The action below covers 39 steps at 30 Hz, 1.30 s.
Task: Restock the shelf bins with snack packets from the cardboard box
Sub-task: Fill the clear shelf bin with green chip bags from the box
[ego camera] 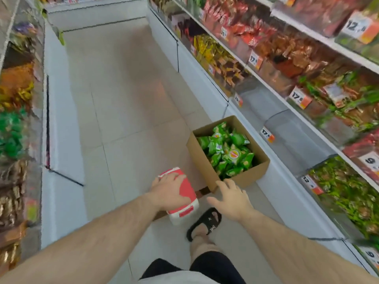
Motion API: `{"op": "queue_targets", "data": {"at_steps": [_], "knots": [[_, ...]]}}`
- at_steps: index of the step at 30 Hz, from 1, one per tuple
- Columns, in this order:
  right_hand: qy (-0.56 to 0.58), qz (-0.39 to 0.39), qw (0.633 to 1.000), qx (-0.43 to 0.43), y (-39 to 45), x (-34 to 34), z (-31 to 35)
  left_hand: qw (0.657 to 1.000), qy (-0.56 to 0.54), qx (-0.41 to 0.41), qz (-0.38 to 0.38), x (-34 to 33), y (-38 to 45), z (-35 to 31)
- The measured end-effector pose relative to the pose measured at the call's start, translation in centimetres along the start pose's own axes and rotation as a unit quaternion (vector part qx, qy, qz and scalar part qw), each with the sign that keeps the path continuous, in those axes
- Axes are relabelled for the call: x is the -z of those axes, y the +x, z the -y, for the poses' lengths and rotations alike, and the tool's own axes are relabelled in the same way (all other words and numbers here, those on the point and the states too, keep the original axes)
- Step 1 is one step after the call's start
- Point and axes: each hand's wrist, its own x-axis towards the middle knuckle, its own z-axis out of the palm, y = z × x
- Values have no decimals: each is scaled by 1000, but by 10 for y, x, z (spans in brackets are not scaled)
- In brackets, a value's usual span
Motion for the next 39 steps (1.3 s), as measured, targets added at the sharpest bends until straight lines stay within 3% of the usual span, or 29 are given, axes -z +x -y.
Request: {"op": "queue_targets", "data": {"at_steps": [5,15,20,26,30,34,39], "knots": [[27,-1,999,-24,91,48,-34,999,30,-12,36,61,108,-28],[120,-42,980,-155,197,120,-89,987,57,-126,87,149,279,-97],[193,-78,953,-220,268,131,-105,981,70,-158,82,180,387,-104],[237,-136,903,-332,372,142,-107,948,94,-276,128,198,531,-116],[260,-157,877,-373,427,152,-112,930,96,-342,94,206,603,-135],[213,-182,889,-362,475,164,-143,914,122,-383,59,181,666,-148],[134,-238,902,-333,536,137,-210,888,130,-428,-108,121,748,-169]]}}
